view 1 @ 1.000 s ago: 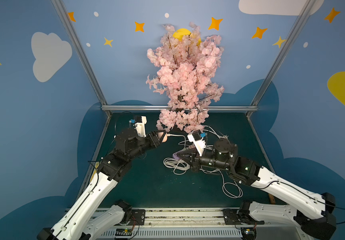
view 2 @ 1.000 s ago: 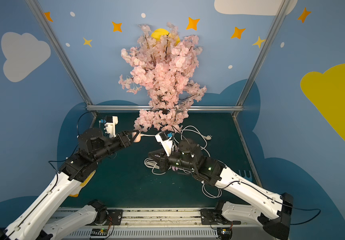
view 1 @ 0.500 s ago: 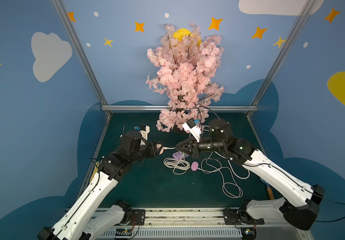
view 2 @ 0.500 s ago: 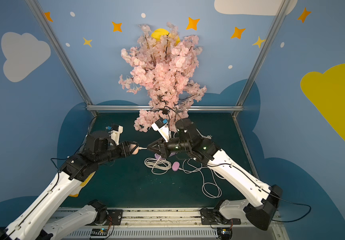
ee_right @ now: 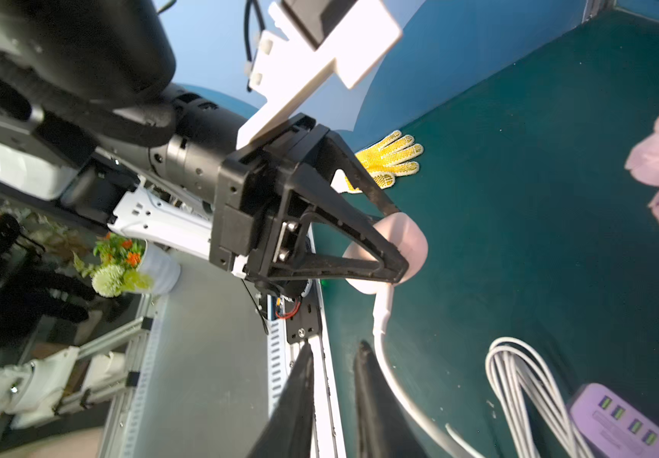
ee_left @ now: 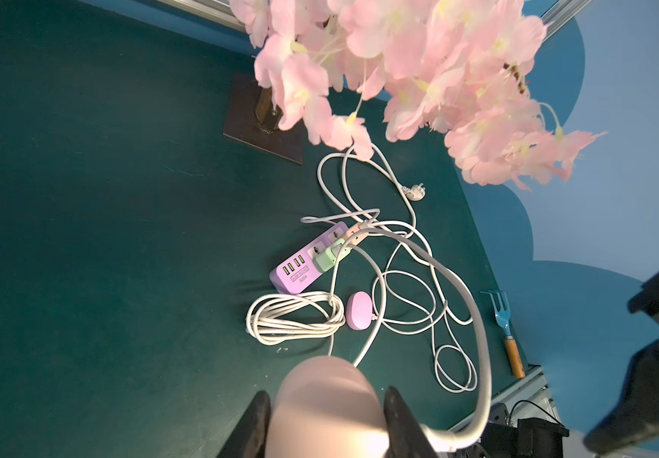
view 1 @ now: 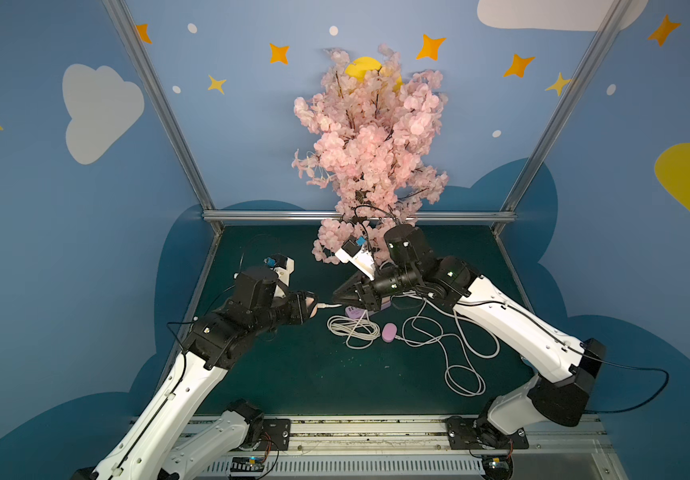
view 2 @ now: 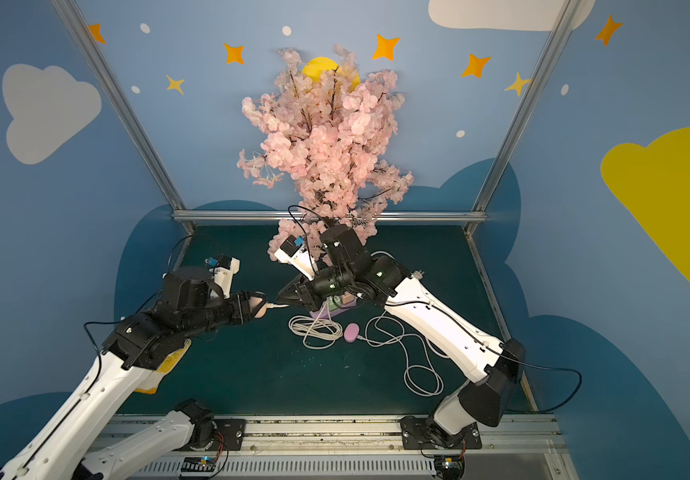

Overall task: Charge the bluetooth headset
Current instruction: Adjust the charging cable for the bluetooth headset.

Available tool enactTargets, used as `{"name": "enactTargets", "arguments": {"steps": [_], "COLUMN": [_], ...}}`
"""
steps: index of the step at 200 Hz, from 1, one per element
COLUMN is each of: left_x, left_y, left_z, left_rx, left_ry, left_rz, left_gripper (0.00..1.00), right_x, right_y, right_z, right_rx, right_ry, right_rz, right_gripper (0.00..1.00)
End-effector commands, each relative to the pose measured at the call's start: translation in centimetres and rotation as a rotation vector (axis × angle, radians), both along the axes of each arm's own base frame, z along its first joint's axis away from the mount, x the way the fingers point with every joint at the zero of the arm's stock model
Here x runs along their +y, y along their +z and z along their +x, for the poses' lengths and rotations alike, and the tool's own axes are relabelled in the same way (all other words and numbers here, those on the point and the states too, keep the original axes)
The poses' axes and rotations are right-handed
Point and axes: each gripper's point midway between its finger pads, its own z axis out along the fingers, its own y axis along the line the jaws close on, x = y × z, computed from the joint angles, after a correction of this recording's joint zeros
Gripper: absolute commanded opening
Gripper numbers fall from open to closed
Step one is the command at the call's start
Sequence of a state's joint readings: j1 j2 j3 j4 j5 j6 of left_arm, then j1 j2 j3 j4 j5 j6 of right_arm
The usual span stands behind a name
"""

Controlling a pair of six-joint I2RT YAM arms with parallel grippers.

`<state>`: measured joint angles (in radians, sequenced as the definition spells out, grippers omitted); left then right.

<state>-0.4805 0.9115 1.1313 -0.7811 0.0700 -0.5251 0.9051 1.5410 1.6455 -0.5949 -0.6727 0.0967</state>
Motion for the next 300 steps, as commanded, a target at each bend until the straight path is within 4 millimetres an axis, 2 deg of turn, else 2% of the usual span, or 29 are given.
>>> {"name": "enactTargets", "arguments": {"steps": [1,51,102,147,168,218,300], "left_x": [0.5,0.6,0.4,0.7,0.7,0.5,0.0], "left_y": [0.1,0.4,0.8,1.1,1.5,1.8,1.5], "left_z": [-0.2,-0.2,-0.3,-0.3,-0.3,-0.5,-0.3], "left_rx": [-0.007,-0.026,-0.037,-0.05,-0.065,-0.083,-0.081], "left_ry": [-0.011,-0.023,-0.034,-0.033,-0.034,-0.038,-0.049], "left_rz": [0.052,0.062,0.056,0.073,0.066,0.05,0.053], "left_gripper": [0.03,0.04,0.04,0.04,0.03,0.03,0.04], "right_x": [0.7,1.7,2.8,3.1,3.1,3.2,2.8], "right_y": [-1.9,-4.2,-5.5,-5.8,-5.7,-5.8,-5.2], "right_z": [-1.0,-0.5,-0.2,-0.8,-0.6,-0.1,0.5], "right_rx": [0.024,0.013,0.046,0.123,0.167,0.23,0.275], "right_ry": [0.062,0.089,0.129,0.162,0.154,0.135,0.107], "right_rz": [-0.056,-0.111,-0.125,-0.109,-0.08,-0.045,0.007], "right_gripper": [0.28,0.43,0.44,0.31,0.29,0.16,0.15]}}
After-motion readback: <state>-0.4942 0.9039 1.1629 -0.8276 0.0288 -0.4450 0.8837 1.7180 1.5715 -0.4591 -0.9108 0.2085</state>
